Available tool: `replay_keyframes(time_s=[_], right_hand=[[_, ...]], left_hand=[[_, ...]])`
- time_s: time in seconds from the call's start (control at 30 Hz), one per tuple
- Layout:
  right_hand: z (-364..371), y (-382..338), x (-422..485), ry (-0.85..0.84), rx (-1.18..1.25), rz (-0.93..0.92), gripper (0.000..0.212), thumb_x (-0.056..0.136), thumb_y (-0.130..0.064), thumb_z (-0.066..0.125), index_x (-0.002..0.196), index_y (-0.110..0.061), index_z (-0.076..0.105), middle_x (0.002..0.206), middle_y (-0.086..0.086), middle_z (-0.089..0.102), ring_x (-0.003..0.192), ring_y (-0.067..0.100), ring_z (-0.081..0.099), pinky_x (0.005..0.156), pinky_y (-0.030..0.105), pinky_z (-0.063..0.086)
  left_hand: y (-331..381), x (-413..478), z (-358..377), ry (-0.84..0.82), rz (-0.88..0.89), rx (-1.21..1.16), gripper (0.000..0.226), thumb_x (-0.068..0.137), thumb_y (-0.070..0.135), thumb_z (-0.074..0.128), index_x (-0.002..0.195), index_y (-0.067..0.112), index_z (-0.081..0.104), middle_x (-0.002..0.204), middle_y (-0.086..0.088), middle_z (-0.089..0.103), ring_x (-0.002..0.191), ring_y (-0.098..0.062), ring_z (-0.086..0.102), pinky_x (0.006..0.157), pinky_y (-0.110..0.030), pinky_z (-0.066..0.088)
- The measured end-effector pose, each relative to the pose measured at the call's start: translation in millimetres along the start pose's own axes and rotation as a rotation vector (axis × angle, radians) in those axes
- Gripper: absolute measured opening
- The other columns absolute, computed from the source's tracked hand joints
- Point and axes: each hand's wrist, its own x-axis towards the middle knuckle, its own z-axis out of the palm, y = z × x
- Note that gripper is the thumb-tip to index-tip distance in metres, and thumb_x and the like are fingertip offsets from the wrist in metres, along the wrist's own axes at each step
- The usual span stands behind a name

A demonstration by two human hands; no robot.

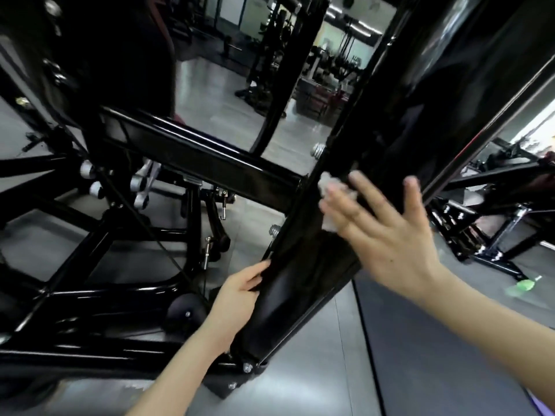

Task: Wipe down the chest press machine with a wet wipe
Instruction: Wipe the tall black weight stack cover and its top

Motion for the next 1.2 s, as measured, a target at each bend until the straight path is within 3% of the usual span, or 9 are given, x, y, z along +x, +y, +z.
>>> replay_keyframes(time_s=[0.13, 0.23, 0.3, 0.43, 0.6, 0.7, 0.8, 1.0, 1.2], right_hand=[[-20, 25, 18, -0.049, 0.098, 0.07, 0.051, 0.089, -0.012, 0.048, 0.14, -0.01, 0.046, 0.151, 0.007, 0.033, 0.141, 0.034, 0.024, 0.113, 0.058, -0.009], [-22, -10, -6, -0.286, 0.177, -0.319, 0.062, 0.084, -0.021, 0.044, 0.142, -0.006, 0.033, 0.157, 0.012, 0.012, 0.145, 0.034, 0.0, 0.114, 0.053, -0.016], [-25, -7, -11, -0.403, 0.145, -0.468, 0.071, 0.086, -0.03, 0.047, 0.146, -0.005, 0.018, 0.157, 0.016, -0.007, 0.144, 0.033, -0.016, 0.111, 0.054, -0.021], [-28, 48, 28, -0.266, 0.132, -0.341, 0.061, 0.089, -0.017, 0.021, 0.149, -0.005, 0.019, 0.158, 0.013, -0.003, 0.144, 0.029, -0.015, 0.112, 0.054, -0.018], [-38, 94, 71, -0.211, 0.258, -0.171, 0.057, 0.088, -0.016, 0.022, 0.143, -0.004, 0.034, 0.155, 0.012, 0.021, 0.145, 0.028, 0.0, 0.115, 0.054, -0.011], [-54, 75, 54, -0.372, 0.266, -0.337, 0.063, 0.091, -0.024, 0.04, 0.146, -0.001, 0.023, 0.157, 0.02, 0.001, 0.142, 0.042, -0.016, 0.107, 0.06, -0.024], [-64, 80, 31, -0.53, 0.211, -0.533, 0.064, 0.095, -0.026, 0.034, 0.149, -0.001, 0.009, 0.153, 0.02, -0.019, 0.138, 0.039, -0.023, 0.098, 0.061, -0.034], [-65, 183, 61, -0.199, 0.161, -0.25, 0.065, 0.095, -0.004, -0.009, 0.146, -0.009, 0.031, 0.157, 0.006, 0.018, 0.146, 0.021, 0.012, 0.115, 0.052, -0.013], [-86, 300, 100, -0.031, 0.149, 0.05, 0.051, 0.099, -0.006, 0.016, 0.148, -0.012, 0.029, 0.156, 0.004, 0.02, 0.144, 0.021, 0.02, 0.112, 0.058, -0.012]], left_hand=[[62, -29, 7, 0.067, 0.023, 0.061, 0.07, 0.082, -0.024, 0.029, 0.113, 0.03, 0.06, 0.125, 0.007, 0.058, 0.12, -0.003, 0.048, 0.105, -0.019, 0.036], [111, -51, 7, 0.125, 0.022, 0.081, 0.066, 0.081, -0.026, 0.027, 0.111, 0.022, 0.061, 0.111, 0.01, 0.06, 0.107, 0.001, 0.053, 0.091, -0.006, 0.04], [133, -62, 2, 0.134, 0.011, 0.133, 0.065, 0.083, -0.023, 0.03, 0.108, 0.029, 0.061, 0.112, 0.013, 0.06, 0.111, 0.0, 0.052, 0.098, -0.013, 0.039], [167, -74, -7, 0.16, -0.04, 0.185, 0.062, 0.085, -0.018, 0.034, 0.109, 0.032, 0.061, 0.123, 0.006, 0.06, 0.118, -0.003, 0.05, 0.092, -0.011, 0.039], [208, -77, -5, 0.189, -0.084, 0.211, 0.058, 0.086, -0.015, 0.036, 0.113, 0.03, 0.062, 0.127, 0.005, 0.057, 0.107, 0.0, 0.055, 0.067, -0.002, 0.042], [232, -80, 4, 0.188, -0.103, 0.181, 0.053, 0.087, -0.013, 0.039, 0.115, 0.025, 0.062, 0.124, 0.004, 0.059, 0.094, 0.003, 0.056, 0.063, -0.001, 0.043], [260, -81, 16, 0.155, -0.076, 0.189, 0.048, 0.09, -0.007, 0.045, 0.106, 0.035, 0.061, 0.121, 0.01, 0.059, 0.114, -0.003, 0.052, 0.08, -0.006, 0.039], [329, -47, 46, 0.179, 0.051, 0.253, 0.033, 0.091, 0.003, 0.053, 0.119, 0.019, 0.06, 0.122, 0.002, 0.06, 0.107, -0.005, 0.054, 0.085, -0.005, 0.039], [411, -21, 88, 0.116, 0.168, 0.132, 0.034, 0.092, 0.024, 0.058, 0.126, 0.021, 0.056, 0.127, 0.001, 0.059, 0.114, -0.01, 0.056, 0.103, -0.029, 0.041]])
